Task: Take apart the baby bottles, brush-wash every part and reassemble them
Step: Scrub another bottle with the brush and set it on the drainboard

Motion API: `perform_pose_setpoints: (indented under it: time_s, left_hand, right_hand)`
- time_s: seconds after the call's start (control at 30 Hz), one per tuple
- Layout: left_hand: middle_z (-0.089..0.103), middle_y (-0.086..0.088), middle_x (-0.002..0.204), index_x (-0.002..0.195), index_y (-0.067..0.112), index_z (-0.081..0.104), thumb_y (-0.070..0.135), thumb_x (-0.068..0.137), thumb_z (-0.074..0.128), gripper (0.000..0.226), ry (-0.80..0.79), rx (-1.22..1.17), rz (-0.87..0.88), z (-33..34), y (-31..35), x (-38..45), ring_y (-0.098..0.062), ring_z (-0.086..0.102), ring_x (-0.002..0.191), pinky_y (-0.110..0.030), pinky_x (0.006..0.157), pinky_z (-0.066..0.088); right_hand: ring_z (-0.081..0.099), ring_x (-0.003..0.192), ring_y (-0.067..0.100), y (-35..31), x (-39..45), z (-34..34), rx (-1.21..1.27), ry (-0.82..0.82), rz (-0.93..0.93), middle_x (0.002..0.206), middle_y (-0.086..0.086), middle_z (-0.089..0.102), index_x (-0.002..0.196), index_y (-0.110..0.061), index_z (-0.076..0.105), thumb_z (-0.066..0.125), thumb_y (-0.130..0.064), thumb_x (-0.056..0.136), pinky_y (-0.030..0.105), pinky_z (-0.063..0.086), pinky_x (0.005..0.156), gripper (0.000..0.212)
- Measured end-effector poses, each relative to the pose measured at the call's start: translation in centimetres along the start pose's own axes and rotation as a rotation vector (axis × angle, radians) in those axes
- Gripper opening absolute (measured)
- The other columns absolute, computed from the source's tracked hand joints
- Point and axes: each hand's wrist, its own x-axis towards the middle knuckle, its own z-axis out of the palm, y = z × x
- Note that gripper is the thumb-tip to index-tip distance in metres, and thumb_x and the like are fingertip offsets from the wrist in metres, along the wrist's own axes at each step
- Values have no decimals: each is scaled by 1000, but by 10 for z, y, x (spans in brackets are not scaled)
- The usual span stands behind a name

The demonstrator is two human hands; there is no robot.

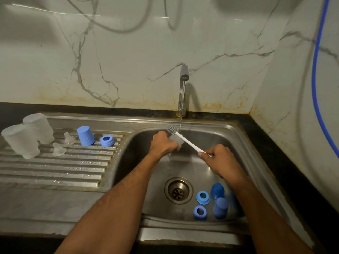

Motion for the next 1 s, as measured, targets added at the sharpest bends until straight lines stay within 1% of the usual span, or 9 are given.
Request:
perform_pose_setpoints:
  time_s: [0.17,0.3,0.37,0.47,0.53,0.63,0.77,0.9,1.0]
  left_hand:
    - [71,-7,102,114,6,69,8,78,79,37,100,39,22,-1,1,1,-16,65,94,-29,87,55]
    - [71,-5,93,95,11,68,20,81,80,21,257,17,-72,-9,-6,7,-15,66,81,-25,73,57]
    - [69,-3,95,98,11,63,26,80,82,30,246,11,-104,-8,-9,7,-17,67,89,-27,75,57]
    - [63,-9,118,126,9,49,23,75,87,65,152,56,-106,0,-10,4,-27,64,111,-37,89,57]
    - [60,-13,128,132,11,42,19,74,87,74,106,103,-93,2,-9,2,-33,60,120,-43,95,56]
    - [58,-13,131,130,13,41,12,71,88,76,102,114,-70,-2,-7,6,-35,58,123,-45,97,55]
    - [60,-9,129,128,17,43,8,65,91,79,82,112,-2,5,1,6,-33,59,122,-44,96,55]
    - [63,-8,127,125,15,53,14,67,91,69,160,79,-56,-2,-9,6,-27,61,119,-36,96,52]
    - [65,-9,124,122,14,59,25,66,93,67,220,41,-116,-12,-17,8,-26,61,117,-36,94,52]
  right_hand:
    - [65,63,15,1,-4,-2,25,-12,14,67,0,67,93,-19,77,64,-51,96,34,58,62,35]
    - [59,57,14,7,-10,-13,1,-42,7,65,3,65,91,-20,75,62,-49,97,33,53,58,32]
    - [58,56,14,7,-12,-13,-9,-54,6,64,4,64,88,-20,75,62,-49,97,36,55,60,33]
    - [57,54,14,4,-13,-8,11,-41,5,61,4,63,87,-18,75,63,-47,97,35,55,58,34]
    - [59,55,15,1,-11,-7,9,-36,8,64,4,65,88,-19,76,64,-48,97,35,55,57,33]
    - [65,60,18,-4,-5,-7,12,-28,10,65,3,67,90,-19,78,65,-51,95,39,59,62,35]
    - [63,62,15,-12,-4,-7,13,-13,-15,66,2,66,92,-19,78,64,-48,96,30,51,58,33]
    - [57,55,15,-9,-11,-6,35,-33,-15,66,8,66,86,-18,77,65,-50,95,39,56,60,36]
    - [60,57,17,-1,-15,-13,8,-54,-8,66,6,67,91,-19,78,65,-51,95,36,56,60,35]
